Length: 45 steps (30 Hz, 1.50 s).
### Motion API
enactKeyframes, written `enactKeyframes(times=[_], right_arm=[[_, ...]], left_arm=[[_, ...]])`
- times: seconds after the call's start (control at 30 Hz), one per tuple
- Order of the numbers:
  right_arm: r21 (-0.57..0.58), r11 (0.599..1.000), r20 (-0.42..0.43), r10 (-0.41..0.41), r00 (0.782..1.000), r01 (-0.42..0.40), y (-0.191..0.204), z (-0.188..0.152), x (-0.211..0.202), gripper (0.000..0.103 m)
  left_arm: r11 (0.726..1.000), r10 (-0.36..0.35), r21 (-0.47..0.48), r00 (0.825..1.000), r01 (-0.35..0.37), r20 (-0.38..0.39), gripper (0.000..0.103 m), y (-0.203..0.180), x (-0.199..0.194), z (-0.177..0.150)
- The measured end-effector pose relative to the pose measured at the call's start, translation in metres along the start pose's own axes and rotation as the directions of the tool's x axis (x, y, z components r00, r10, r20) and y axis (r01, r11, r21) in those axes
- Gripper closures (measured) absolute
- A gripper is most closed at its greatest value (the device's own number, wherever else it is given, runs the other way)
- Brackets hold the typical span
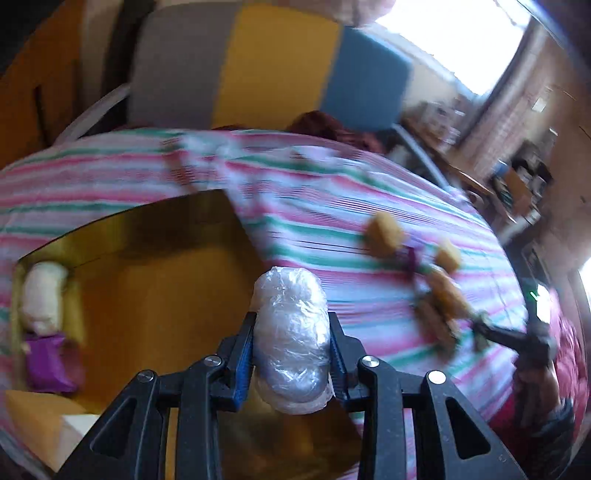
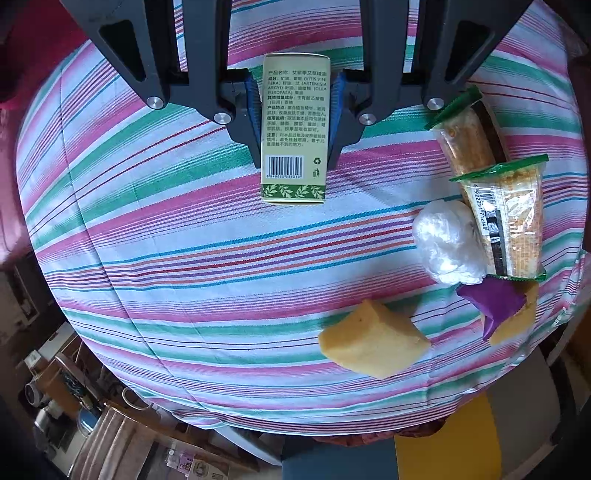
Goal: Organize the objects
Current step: 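Lower the clear bag into the gold tray beside the sock and open left gripper, then carry the green box to the tray and release it with the right gripper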
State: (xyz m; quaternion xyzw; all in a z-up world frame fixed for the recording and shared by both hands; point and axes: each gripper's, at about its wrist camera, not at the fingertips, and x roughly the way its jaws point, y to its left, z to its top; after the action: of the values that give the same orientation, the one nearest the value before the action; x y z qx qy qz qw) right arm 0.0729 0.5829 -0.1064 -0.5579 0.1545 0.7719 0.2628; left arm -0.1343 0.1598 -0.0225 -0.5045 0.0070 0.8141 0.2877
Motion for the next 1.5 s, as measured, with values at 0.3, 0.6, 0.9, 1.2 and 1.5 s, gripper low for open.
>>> enactKeyframes(times=[0.3, 0.6, 0.9, 1.2, 1.5], right_arm=[[-0.011, 1.0, 0.003, -0.009, 1.0, 0.009, 0.016, 0.003, 0.007, 0.073], [-0.02, 1.0, 0.005, -0.017, 1.0, 0.018, 0.005, 0.016, 0.017, 0.073], [-0.023, 0.999, 0.006, -0.022, 1.0, 0.022, 0.013, 0.014, 0.011, 0.073], [-0.034, 0.999, 0.015, -0.033, 0.999, 0.033, 0.018, 0.006, 0.003, 0.073], [-0.05, 0.997, 0.026, -0.06, 0.998, 0.061, 0.031, -0.006, -0.007, 0.073]], left_arm=[[0.948, 0.196, -0.23, 0.973, -0.219, -0.118, 0.069, 0.144, 0.033, 0.036], [0.931, 0.267, -0.21, 0.949, -0.298, -0.167, 0.065, 0.16, 0.064, 0.04], [0.922, 0.336, -0.166, 0.936, -0.349, -0.102, 0.055, 0.146, 0.041, 0.043], [0.934, 0.342, -0.149, 0.933, -0.324, 0.117, 0.055, 0.114, -0.047, 0.011], [0.948, 0.316, -0.057, 0.915, -0.312, 0.25, 0.054, 0.049, -0.08, -0.06]])
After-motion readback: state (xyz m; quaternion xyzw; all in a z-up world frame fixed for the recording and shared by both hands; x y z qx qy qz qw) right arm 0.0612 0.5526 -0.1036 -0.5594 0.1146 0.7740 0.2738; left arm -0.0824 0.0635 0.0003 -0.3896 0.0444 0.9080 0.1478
